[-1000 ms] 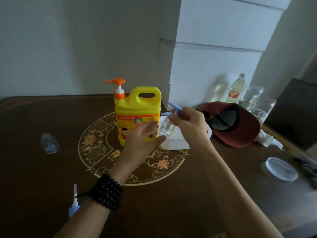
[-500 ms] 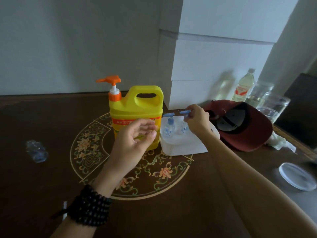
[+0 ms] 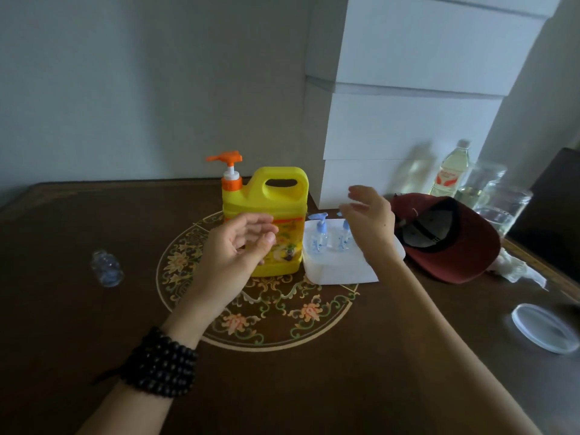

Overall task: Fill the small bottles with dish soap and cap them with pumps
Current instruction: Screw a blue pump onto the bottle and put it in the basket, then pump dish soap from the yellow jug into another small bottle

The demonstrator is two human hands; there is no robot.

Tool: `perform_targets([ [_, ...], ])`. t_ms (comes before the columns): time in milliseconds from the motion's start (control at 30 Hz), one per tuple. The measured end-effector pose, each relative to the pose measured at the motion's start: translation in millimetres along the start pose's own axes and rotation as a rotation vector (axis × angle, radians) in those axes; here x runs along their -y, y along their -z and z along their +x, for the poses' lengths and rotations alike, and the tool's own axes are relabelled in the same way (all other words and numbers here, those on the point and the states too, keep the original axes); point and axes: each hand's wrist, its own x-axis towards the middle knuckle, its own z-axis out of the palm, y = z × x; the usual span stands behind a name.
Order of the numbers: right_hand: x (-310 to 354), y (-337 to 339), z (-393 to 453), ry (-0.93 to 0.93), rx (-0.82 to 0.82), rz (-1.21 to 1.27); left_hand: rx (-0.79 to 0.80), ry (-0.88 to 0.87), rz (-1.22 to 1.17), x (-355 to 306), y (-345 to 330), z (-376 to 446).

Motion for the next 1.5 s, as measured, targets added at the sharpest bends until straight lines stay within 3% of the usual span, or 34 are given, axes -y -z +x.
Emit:
perform_targets([
  [133,46,-4,-70,0.121,0.151,0.412,-0.039,-0.025,-0.004,-16,24,-9],
  [300,67,-46,-131,0.195,0.432,0.522,-0.084,-0.046,0.139,-16,63,-33],
  [400,68,-87,-152,0.254,0.582,0.403,-0.125,-0.035,0.405,-2,103,-60],
  [533,62,-154,-155,0.362,0.672,-0.006,-0.205,0.039,0.790,25,159,-96],
  [800,76,-306,-148,0.447,0.870,-0.341,-0.335,0.218,0.920,53,233,-134],
  [933,85,-339,-151,0.511,0.937,-0.440,-0.345,0.237,0.931,59,249,-136],
  [1100,104,-293,-144,0.501,0.862,-0.259,-0.352,0.190,0.894,59,253,-128],
  [1367,142,-157,-137,0.672,0.878,-0.196,-0.078,-0.052,0.634,10,190,-77],
  [1500,137,-119,-122,0.610,0.828,-0.108,-0.051,-0.126,0.578,-10,157,-58],
])
